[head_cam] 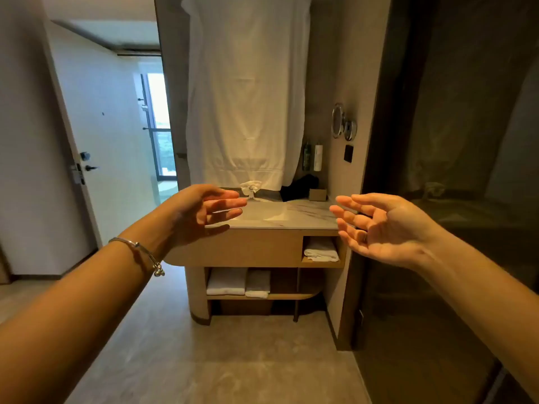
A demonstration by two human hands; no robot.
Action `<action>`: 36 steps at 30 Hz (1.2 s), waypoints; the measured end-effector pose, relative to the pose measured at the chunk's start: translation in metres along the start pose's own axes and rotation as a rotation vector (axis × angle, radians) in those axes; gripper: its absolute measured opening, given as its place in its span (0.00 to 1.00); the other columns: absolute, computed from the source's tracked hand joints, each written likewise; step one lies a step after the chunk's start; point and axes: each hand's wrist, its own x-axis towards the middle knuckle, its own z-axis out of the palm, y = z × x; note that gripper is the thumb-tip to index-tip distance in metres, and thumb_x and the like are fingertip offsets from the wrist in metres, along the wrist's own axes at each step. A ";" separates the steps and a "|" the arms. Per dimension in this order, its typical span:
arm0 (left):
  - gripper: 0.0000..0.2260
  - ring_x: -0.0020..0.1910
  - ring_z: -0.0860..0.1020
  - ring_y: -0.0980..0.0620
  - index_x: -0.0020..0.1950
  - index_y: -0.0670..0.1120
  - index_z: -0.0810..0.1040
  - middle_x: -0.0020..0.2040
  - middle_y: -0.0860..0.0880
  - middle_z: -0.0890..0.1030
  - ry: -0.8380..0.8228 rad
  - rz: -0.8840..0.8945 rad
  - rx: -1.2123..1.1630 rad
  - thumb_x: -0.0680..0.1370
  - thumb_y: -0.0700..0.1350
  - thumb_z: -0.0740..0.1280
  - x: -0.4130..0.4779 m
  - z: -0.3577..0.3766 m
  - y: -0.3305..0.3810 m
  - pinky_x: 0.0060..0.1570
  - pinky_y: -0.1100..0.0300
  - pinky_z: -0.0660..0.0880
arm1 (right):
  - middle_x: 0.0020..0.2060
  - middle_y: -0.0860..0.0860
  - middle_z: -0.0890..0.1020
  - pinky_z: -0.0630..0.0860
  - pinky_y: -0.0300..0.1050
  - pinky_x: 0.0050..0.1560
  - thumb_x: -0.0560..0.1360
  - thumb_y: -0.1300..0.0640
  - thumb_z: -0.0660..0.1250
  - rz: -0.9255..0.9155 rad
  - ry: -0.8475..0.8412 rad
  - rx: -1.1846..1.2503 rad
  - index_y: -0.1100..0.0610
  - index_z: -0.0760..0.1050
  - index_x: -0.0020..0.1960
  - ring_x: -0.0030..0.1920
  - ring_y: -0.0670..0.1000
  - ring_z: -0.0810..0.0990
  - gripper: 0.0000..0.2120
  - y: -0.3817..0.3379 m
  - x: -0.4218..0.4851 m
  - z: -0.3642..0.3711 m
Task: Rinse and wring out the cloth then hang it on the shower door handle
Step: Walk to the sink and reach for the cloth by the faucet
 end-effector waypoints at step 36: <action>0.07 0.37 0.84 0.54 0.46 0.46 0.81 0.38 0.49 0.87 0.003 -0.083 0.034 0.75 0.44 0.64 0.265 -0.022 -0.011 0.42 0.55 0.76 | 0.40 0.54 0.82 0.80 0.38 0.33 0.59 0.57 0.71 0.036 0.048 0.035 0.58 0.81 0.48 0.34 0.47 0.81 0.17 -0.026 0.257 -0.027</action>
